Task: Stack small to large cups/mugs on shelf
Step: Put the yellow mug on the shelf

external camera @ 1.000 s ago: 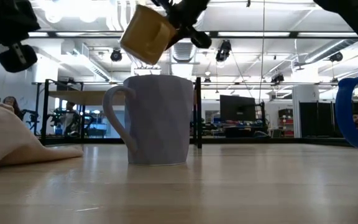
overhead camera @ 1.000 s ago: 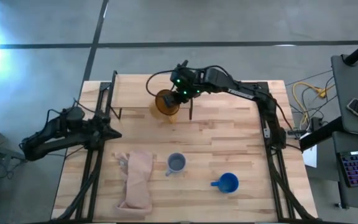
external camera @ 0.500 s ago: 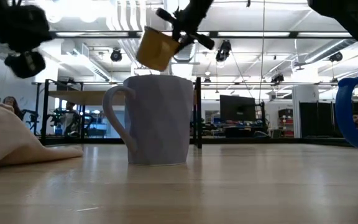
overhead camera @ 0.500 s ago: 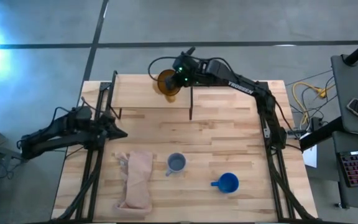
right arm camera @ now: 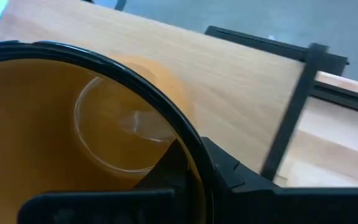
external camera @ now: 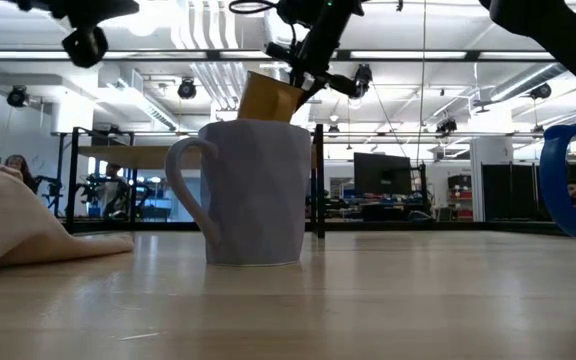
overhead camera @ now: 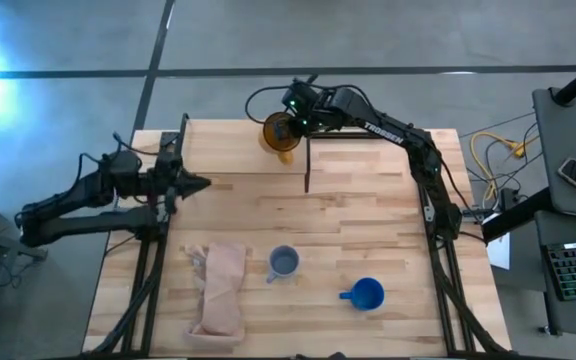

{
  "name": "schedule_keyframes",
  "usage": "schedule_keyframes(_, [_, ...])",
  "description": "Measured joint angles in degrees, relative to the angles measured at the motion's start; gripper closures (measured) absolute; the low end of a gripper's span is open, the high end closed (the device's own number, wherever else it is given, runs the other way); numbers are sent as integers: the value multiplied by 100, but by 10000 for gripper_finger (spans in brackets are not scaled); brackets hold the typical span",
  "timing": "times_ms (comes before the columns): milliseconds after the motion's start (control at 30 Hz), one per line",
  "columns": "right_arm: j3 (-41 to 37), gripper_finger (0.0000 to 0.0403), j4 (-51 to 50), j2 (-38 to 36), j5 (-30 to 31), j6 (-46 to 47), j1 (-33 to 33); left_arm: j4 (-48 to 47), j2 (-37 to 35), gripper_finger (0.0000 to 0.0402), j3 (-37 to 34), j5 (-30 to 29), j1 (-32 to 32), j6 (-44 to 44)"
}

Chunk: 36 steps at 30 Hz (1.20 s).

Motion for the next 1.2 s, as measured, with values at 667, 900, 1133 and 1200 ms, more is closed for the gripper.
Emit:
schedule_keyframes(667, [-15, 388, -685, 44, -112, -148, -49, -330, 3084, 401, 2084, -808, 904, 1509])
schedule_keyframes(900, [-15, 388, -668, 39, -110, -147, -49, -281, 3554, 401, 1934, -252, 1298, 1498])
schedule_keyframes(1133, [-15, 378, -523, 33, -117, -147, -49, -77, 3937, 401, 2065, -152, 1316, 1498])
schedule_keyframes(1200, [-15, 382, -525, 33, -138, -151, -51, -103, 3995, 402, 2061, -145, 1368, 1505])
